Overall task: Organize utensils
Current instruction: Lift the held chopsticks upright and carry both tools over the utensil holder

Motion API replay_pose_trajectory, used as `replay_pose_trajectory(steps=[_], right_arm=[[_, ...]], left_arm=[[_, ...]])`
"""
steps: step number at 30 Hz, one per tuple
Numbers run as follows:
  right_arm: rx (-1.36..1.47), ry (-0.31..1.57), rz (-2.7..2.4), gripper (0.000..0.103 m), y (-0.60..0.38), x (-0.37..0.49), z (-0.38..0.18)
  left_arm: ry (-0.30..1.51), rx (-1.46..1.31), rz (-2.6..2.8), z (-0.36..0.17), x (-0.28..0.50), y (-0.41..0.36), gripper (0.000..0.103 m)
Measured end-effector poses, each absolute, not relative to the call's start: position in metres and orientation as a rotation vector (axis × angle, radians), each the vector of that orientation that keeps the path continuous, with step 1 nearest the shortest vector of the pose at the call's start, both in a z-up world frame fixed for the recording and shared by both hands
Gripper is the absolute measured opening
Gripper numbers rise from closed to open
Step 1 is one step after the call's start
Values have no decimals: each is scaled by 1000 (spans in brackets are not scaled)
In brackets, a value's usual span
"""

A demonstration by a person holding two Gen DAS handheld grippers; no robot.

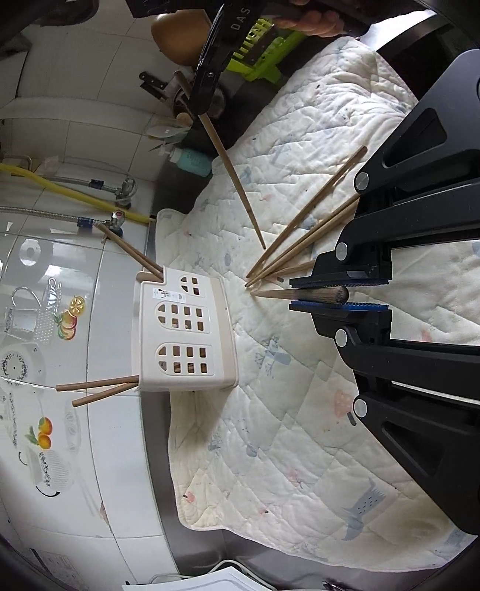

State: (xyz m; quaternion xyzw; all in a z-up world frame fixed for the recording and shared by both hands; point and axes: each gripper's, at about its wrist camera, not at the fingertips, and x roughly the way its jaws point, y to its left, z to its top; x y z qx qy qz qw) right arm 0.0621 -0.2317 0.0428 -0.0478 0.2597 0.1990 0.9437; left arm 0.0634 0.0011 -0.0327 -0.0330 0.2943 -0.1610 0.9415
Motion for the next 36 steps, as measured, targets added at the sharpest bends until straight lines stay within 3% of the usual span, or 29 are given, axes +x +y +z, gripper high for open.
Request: replay_pose_trajectory(steps=[19,36], right_arm=[[-217,443,480,7,-199,156,170],[-203,654,440,7,-176,264,130]], left_arm=[[525,-1,-351,41,106,2,5],[306,26,-304,144,148,0,5]])
